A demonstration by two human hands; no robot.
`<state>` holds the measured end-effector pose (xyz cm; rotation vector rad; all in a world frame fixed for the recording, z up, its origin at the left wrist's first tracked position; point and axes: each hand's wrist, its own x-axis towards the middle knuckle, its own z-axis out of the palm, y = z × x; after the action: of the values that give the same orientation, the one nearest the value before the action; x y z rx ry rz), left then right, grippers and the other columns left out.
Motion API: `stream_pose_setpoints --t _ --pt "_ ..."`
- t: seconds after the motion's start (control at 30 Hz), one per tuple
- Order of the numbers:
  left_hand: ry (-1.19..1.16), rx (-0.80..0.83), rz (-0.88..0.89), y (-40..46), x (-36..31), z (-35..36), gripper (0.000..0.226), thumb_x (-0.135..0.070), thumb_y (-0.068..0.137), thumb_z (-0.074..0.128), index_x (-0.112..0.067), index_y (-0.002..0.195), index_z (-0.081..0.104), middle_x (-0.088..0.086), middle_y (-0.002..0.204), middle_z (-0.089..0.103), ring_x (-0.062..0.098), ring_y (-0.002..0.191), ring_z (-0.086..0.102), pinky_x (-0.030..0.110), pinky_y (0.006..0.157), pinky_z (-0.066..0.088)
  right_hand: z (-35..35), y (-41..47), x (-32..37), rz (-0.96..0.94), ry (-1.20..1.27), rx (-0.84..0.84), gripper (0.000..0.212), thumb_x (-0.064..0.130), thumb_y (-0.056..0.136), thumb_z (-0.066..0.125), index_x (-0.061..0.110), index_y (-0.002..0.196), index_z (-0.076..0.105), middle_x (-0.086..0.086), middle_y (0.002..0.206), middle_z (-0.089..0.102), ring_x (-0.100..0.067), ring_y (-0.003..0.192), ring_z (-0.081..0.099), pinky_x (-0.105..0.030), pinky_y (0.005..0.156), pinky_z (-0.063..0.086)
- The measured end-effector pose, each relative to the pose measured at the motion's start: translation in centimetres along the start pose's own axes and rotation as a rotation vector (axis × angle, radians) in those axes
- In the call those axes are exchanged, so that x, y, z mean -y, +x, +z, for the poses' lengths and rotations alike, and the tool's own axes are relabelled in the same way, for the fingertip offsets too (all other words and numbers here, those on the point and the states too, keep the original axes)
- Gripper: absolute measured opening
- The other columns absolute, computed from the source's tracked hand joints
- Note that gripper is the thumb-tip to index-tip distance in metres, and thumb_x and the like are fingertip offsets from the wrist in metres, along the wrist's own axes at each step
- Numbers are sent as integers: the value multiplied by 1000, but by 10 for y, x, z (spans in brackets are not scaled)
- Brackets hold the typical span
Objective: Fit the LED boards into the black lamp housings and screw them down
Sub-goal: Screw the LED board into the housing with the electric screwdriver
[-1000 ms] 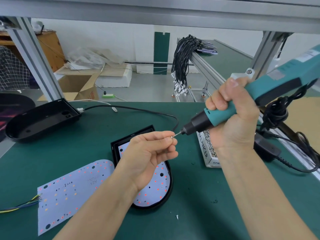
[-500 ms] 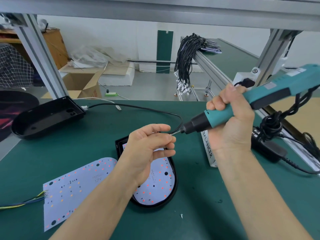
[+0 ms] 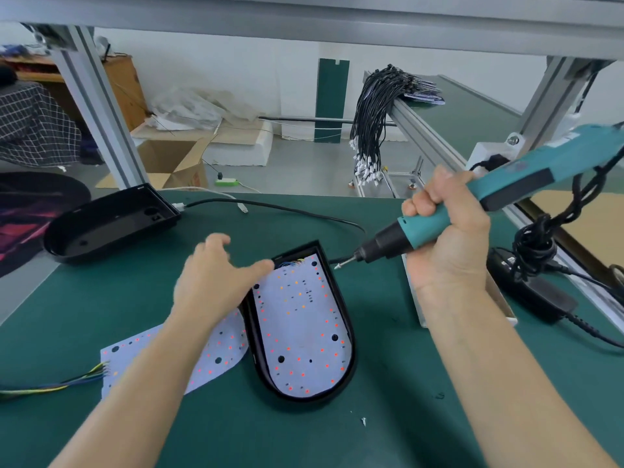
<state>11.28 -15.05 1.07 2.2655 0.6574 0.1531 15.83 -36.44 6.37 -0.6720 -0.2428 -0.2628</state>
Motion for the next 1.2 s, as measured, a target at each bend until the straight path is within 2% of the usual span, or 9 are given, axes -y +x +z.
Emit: stream_pose_setpoints --t 0.1,0.2,0.27,0.37,0.5,0.63,1.0,1.1,1.2 --pt "46 190 -58 7 3 13 89 -57 69 75 -16 139 37 -1 121 52 24 111 51 37 93 45 0 0 -14 27 -64 -15 31 3 78 60 19 66 36 2 60 39 -9 44 41 -22 50 40" --pt "17 142 7 10 -8 25 86 -51 67 78 -18 137 39 -13 91 49 20 95 50 31 80 43 -1 3 -23 31 -123 -17 32 3 77 62 18 67 36 -1 67 34 -10 44 40 -22 50 40" --pt "-6 121 35 11 -15 30 75 -42 68 79 -20 131 45 -18 82 43 15 87 50 25 67 39 -4 8 -26 33 -158 -11 31 3 76 63 19 66 38 -1 67 36 -11 45 40 -22 50 39" --pt "-52 122 70 11 -17 36 53 -35 67 80 -22 113 55 -18 82 48 8 78 52 21 58 37 -11 14 -30 29 -213 14 29 3 74 63 18 65 40 1 62 43 -12 45 40 -21 50 39" --pt "-71 128 68 11 -16 37 42 -33 66 81 -24 98 55 -12 83 55 16 82 59 27 67 45 -19 17 -39 34 -252 34 29 -1 76 63 18 66 43 5 57 48 -12 43 42 -22 50 39" --pt "-97 150 53 11 -14 38 40 -31 66 81 -20 97 58 -4 83 61 21 74 59 27 63 43 -24 18 -47 40 -274 41 32 -1 76 63 21 60 47 5 53 43 -13 42 42 -24 50 39" --pt "-80 145 45 12 -16 40 37 -32 65 79 -22 94 57 -4 83 62 21 77 61 26 62 41 -27 15 -53 32 -343 140 35 0 74 65 27 57 53 8 53 48 -13 43 42 -23 52 39" --pt "-66 148 47 13 -17 41 39 -31 65 80 -22 95 57 -4 83 62 22 79 62 27 62 43 -30 15 -48 121 -340 258 31 13 66 78 25 68 50 6 58 49 -14 50 44 -27 59 42" --pt "-71 160 37 13 -17 41 41 -31 63 83 -22 94 57 -1 84 63 24 80 64 29 65 47 -33 18 -38 266 -335 375 61 50 54 88 18 81 44 1 71 48 -17 62 47 -30 70 44"
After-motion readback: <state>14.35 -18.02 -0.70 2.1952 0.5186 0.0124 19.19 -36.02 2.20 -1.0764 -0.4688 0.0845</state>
